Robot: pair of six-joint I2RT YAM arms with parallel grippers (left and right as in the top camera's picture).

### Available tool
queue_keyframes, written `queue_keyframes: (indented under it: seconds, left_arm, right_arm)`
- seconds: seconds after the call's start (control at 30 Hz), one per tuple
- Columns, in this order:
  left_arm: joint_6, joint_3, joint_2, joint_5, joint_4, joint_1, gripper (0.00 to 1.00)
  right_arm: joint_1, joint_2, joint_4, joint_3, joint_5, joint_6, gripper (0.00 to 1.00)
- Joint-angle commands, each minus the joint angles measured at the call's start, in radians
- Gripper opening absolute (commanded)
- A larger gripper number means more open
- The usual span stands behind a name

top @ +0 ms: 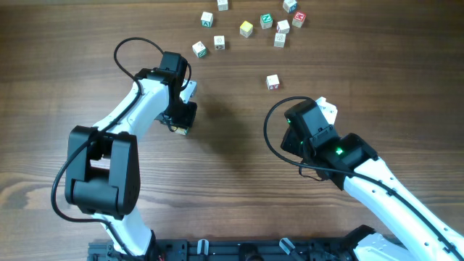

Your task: Form a tower

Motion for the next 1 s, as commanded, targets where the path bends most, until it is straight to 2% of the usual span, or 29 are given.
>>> queue_keyframes:
  seconds: [0.0, 0.4, 0.53, 0.83, 0.97]
  left_arm:
    - [-0.022, -0.009, 0.019, 0.018, -0.011, 0.004, 0.28]
    - [-0.051, -0.009, 0.019, 0.018, -0.024, 0.004, 0.31]
    - [-0.074, -0.009, 0.019, 0.018, -0.024, 0.004, 0.35]
    - [-0.105, -0.009, 0.019, 0.018, -0.028, 0.004, 0.33]
    - [-0.105, -0.009, 0.019, 0.018, -0.029, 0.004, 0.46]
  right_arm:
    - [-0.005, 0.010, 0.010, -0.008, 0.029, -0.019, 0.10]
    - [-0.005, 0.010, 0.011, -0.008, 0.030, -0.019, 0.10]
    - [-0.005, 0.010, 0.019, -0.008, 0.030, -0.019, 0.11]
    - [-0.005, 0.010, 0.022, -0.008, 0.030, -0.019, 0.11]
    - [-0.005, 0.010, 0.023, -0.008, 0.030, -0.019, 0.11]
